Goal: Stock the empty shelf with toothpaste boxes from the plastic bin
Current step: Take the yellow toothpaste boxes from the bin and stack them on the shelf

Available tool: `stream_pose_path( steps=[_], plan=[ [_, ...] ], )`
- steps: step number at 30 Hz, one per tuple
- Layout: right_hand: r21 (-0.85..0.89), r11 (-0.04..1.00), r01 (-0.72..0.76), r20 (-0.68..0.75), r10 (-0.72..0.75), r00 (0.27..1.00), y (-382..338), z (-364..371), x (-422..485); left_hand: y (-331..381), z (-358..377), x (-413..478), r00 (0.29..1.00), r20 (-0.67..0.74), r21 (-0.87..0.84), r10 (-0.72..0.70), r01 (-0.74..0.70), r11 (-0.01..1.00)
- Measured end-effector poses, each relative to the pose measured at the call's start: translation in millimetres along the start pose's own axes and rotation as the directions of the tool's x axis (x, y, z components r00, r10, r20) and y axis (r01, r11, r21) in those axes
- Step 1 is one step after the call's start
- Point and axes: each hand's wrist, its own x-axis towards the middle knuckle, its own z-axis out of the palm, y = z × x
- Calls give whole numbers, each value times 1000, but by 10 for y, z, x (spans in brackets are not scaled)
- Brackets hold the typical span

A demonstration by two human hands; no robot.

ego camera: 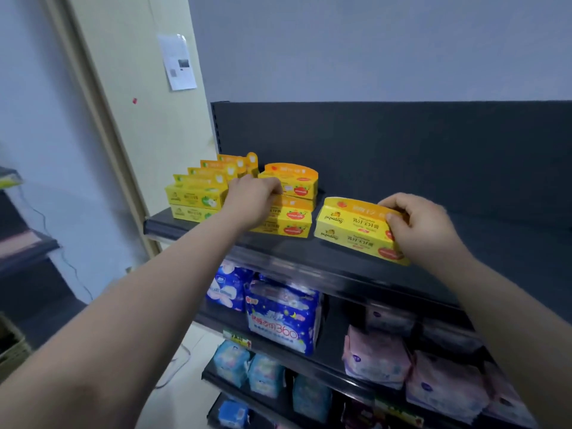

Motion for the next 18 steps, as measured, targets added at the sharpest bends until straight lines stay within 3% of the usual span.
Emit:
stream_pose_path(
  steps=[13, 18],
  plan=[
    [-140, 988, -68, -47, 62, 997, -257, 542, 598, -334, 461, 858, 985, 123, -29, 124, -121, 992],
    [-153, 984, -96, -39, 91, 995, -447, 910, 819, -531, 357, 871, 984, -145, -76, 107, -119, 990]
  ],
)
